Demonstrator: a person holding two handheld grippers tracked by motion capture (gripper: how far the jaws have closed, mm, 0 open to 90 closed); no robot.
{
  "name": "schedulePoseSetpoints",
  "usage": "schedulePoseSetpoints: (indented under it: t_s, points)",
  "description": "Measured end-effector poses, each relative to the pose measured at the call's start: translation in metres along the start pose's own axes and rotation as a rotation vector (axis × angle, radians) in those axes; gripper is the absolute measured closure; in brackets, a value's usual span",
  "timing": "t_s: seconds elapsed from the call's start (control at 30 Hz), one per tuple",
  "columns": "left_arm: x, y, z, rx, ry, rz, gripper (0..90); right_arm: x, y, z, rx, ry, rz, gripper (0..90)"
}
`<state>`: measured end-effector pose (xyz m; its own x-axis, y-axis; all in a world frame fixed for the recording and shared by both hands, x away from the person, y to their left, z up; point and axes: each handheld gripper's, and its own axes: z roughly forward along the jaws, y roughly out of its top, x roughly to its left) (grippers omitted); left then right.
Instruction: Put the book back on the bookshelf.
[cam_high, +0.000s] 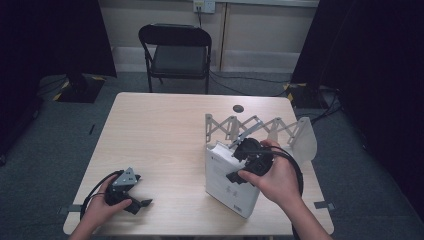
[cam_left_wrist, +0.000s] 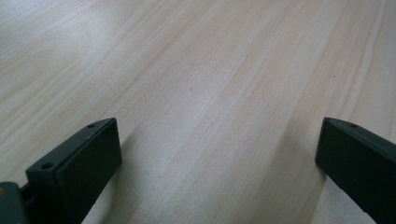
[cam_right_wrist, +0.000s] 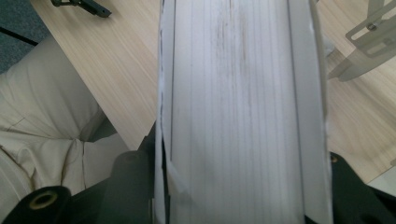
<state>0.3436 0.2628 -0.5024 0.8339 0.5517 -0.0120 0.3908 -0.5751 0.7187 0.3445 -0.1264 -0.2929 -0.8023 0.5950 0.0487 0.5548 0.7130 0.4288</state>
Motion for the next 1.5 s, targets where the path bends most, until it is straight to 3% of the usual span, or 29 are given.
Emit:
schedulePoseSetpoints:
  t_s: [1.5]
  points:
    - [0.0,0.0,0.0,0.0,0.0,0.0,0.0,-0.027,-0.037,-0.022,0.017,-0.036,0.079,53.1]
